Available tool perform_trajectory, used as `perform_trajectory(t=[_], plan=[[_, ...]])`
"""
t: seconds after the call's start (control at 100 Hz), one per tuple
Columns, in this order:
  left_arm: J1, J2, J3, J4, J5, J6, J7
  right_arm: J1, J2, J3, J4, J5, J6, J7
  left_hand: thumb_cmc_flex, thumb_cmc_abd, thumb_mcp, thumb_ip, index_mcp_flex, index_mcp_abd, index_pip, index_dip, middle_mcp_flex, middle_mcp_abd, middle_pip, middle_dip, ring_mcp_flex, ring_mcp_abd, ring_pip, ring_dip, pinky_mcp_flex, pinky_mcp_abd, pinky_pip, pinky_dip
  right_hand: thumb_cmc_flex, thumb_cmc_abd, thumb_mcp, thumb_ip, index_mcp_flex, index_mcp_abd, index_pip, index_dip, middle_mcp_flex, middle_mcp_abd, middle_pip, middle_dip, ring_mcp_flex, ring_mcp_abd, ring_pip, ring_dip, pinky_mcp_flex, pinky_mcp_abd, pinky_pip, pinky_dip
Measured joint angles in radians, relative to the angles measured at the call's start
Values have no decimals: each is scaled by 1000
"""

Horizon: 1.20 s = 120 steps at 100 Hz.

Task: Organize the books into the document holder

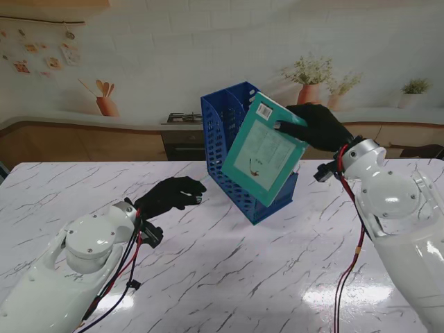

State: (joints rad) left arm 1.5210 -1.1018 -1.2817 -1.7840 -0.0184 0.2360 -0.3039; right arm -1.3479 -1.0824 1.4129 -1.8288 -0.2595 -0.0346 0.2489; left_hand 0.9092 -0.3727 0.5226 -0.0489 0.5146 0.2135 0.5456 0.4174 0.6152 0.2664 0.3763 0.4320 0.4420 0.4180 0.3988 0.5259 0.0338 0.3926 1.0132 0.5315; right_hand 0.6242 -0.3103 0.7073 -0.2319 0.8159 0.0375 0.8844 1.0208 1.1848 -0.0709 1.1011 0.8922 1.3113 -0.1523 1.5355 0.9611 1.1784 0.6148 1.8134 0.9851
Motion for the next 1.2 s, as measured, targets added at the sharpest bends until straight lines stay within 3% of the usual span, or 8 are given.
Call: perform_trajectory(t=[0.29,0.88,1.2], plan=[[1,-1,-4,57,-11,-6,3,81,0,-37,69,-33,28,1,0,0,0,0,0,0,0,0,0,-5,0,0,-1,0,-12,-1,-19,-10,-23,-17,0,1,0,0,0,0,-8,9,0,0,0,0,0,0,0,0,0,0,0,0],[19,0,-16,64,-9,41,-2,205,-12,-119,215,-59,90,-21,0,0,0,0,0,-2,19,3,0,-8,0,9,-2,-1,-12,-1,-23,-20,-30,-29,0,4,0,0,0,0,-9,10,0,0,0,1,0,0,0,0,1,0,0,0],[18,0,-16,66,-20,59,-12,261,-24,-179,289,-77,127,-83,0,-2,0,0,0,-2,19,13,0,-8,0,10,-2,-3,-12,-1,-25,-21,-30,-29,0,14,-8,0,0,0,-9,10,0,0,0,2,0,0,0,0,1,0,0,0]])
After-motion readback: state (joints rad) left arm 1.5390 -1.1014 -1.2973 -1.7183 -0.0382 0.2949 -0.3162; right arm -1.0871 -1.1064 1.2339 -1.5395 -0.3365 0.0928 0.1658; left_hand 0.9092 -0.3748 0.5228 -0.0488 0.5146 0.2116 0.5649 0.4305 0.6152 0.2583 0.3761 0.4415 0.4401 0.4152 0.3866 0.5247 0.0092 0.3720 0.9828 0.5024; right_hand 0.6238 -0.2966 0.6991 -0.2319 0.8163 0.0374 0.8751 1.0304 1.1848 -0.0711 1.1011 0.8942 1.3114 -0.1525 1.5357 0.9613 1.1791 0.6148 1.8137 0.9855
